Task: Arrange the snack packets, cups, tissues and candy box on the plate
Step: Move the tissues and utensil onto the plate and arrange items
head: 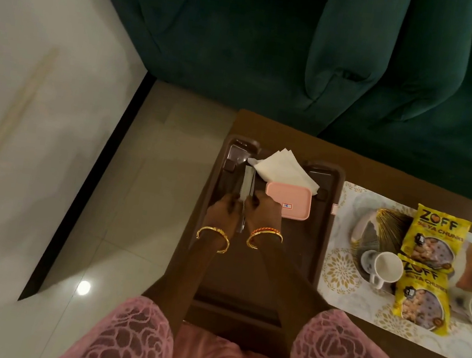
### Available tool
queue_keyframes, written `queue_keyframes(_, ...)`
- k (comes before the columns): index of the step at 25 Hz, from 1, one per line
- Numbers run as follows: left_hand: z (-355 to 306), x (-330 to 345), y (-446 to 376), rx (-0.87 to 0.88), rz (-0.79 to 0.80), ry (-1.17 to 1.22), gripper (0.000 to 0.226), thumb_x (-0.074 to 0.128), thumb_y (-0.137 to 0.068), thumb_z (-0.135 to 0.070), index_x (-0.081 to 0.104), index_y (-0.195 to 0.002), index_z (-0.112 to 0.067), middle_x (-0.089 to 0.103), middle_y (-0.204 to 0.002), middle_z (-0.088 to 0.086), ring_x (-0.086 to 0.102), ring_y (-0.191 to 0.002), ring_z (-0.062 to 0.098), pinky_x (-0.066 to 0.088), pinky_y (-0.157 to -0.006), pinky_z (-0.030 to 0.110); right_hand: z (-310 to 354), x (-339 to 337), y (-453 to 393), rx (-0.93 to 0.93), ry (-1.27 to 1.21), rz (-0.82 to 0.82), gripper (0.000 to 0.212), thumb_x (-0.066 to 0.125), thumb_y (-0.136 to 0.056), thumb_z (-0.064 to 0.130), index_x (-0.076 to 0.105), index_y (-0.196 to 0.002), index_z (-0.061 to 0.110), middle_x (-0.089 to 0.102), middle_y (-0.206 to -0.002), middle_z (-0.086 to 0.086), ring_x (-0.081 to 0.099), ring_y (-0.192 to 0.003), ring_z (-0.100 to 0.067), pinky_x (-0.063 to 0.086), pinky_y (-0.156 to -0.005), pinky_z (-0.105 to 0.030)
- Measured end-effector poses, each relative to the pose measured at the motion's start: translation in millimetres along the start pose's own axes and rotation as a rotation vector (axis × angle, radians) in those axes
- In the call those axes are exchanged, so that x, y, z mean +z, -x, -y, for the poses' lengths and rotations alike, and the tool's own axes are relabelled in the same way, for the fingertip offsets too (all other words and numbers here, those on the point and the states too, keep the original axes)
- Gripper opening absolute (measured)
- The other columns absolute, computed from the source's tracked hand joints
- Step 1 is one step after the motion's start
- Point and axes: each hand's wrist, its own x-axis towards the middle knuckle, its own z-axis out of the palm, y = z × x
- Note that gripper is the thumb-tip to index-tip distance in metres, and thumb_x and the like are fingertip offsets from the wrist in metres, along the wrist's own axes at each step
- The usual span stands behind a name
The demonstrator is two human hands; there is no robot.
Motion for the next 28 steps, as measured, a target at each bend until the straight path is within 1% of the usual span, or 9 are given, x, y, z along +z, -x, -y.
queue_keyframes(4, 0, 2, -3, -0.032, -0.019, 0.020, 0.029, 0.049, -0.094, -0.026, 0.061, -0.110, -0.005, 0.070, -0.105, 0.015, 0.065, -0.097, 0.032, 0.043, -0.074, 0.025, -2, -2, -2, 0.006, 0.018, 0.007, 0.024, 0.058, -0.088, 0.018, 0.066, -0.100, -0.001, 0.070, -0.097, -0.020, 0.063, -0.088, -0.034, 0.051, -0.082, -0.035)
queue_keyframes(9, 5, 8, 3, -0.059, -0.029, -0.008, 0.026, 0.055, -0.089, -0.029, 0.064, -0.105, -0.010, 0.074, -0.093, 0.013, 0.068, -0.091, 0.029, 0.048, -0.075, 0.028, -1, -41, -19, 0.012, 0.086, 0.197, 0.025, 0.056, -0.085, 0.024, 0.070, -0.096, 0.007, 0.070, -0.092, -0.012, 0.062, -0.088, -0.029, 0.050, -0.085, -0.034)
queue_keyframes(11, 0, 7, -1, -0.060, -0.042, -0.039, 0.026, 0.057, -0.086, -0.029, 0.062, -0.103, -0.010, 0.073, -0.090, 0.012, 0.067, -0.089, 0.029, 0.047, -0.071, 0.027, 1, -62, -58, 0.031, 0.064, 0.072, 0.024, 0.056, -0.083, 0.022, 0.069, -0.099, 0.009, 0.070, -0.100, -0.010, 0.061, -0.095, -0.027, 0.047, -0.089, -0.032)
queue_keyframes(13, -7, 7, -9, -0.057, -0.041, -0.115, 0.035, 0.057, -0.084, -0.035, 0.056, -0.108, -0.010, 0.071, -0.092, 0.011, 0.066, -0.090, 0.031, 0.048, -0.072, 0.031, -3, -73, -103, 0.000, 0.122, 0.024, 0.038, 0.062, -0.080, 0.018, 0.061, -0.116, 0.008, 0.061, -0.123, -0.013, 0.054, -0.115, -0.030, 0.043, -0.099, -0.036)
queue_keyframes(15, -11, 7, -17, -0.058, -0.029, -0.191, 0.045, 0.055, -0.083, -0.043, 0.050, -0.116, -0.012, 0.070, -0.100, 0.012, 0.064, -0.095, 0.034, 0.049, -0.076, 0.035, -7, -73, -137, -0.038, 0.312, 0.135, 0.056, 0.069, -0.075, 0.019, 0.050, -0.126, 0.008, 0.046, -0.136, -0.016, 0.040, -0.127, -0.035, 0.040, -0.103, -0.041)
queue_keyframes(18, -10, 9, -27, -0.066, 0.015, -0.194, 0.044, 0.052, -0.086, -0.044, 0.049, -0.116, -0.012, 0.069, -0.100, 0.012, 0.064, -0.094, 0.033, 0.047, -0.074, 0.035, -10, -61, -160, -0.040, 0.521, 0.341, 0.081, 0.080, -0.067, 0.026, 0.038, -0.134, 0.009, 0.038, -0.141, -0.018, 0.038, -0.129, -0.038, 0.041, -0.102, -0.044)
queue_keyframes(20, -8, 8, -31, -0.079, 0.033, -0.171, 0.040, 0.052, -0.088, -0.040, 0.050, -0.115, -0.011, 0.068, -0.097, 0.012, 0.064, -0.092, 0.032, 0.049, -0.073, 0.035, -16, -50, -162, -0.065, 0.625, 0.375, 0.090, 0.082, -0.066, 0.027, 0.032, -0.139, 0.010, 0.037, -0.143, -0.018, 0.037, -0.130, -0.038, 0.039, -0.105, -0.046)
queue_keyframes(24, -4, 7, -34, -0.077, 0.030, -0.120, 0.031, 0.053, -0.086, -0.033, 0.052, -0.107, -0.009, 0.060, -0.078, 0.007, 0.063, -0.074, 0.031, 0.055, -0.069, 0.037, -24, -39, -154, -0.109, 0.684, 0.214, 0.085, 0.080, -0.067, 0.028, 0.036, -0.138, 0.012, 0.039, -0.139, -0.019, 0.039, -0.127, -0.039, 0.040, -0.103, -0.048)
queue_keyframes(28, -5, 9, -33, -0.068, 0.019, -0.097, 0.023, 0.055, -0.085, -0.028, 0.055, -0.097, -0.007, 0.064, -0.083, 0.012, 0.064, -0.080, 0.035, 0.054, -0.071, 0.037, -27, -35, -149, -0.057, 0.658, 0.172, 0.057, 0.075, -0.073, 0.031, 0.055, -0.122, 0.009, 0.057, -0.126, -0.017, 0.050, -0.118, -0.035, 0.040, -0.101, -0.044)
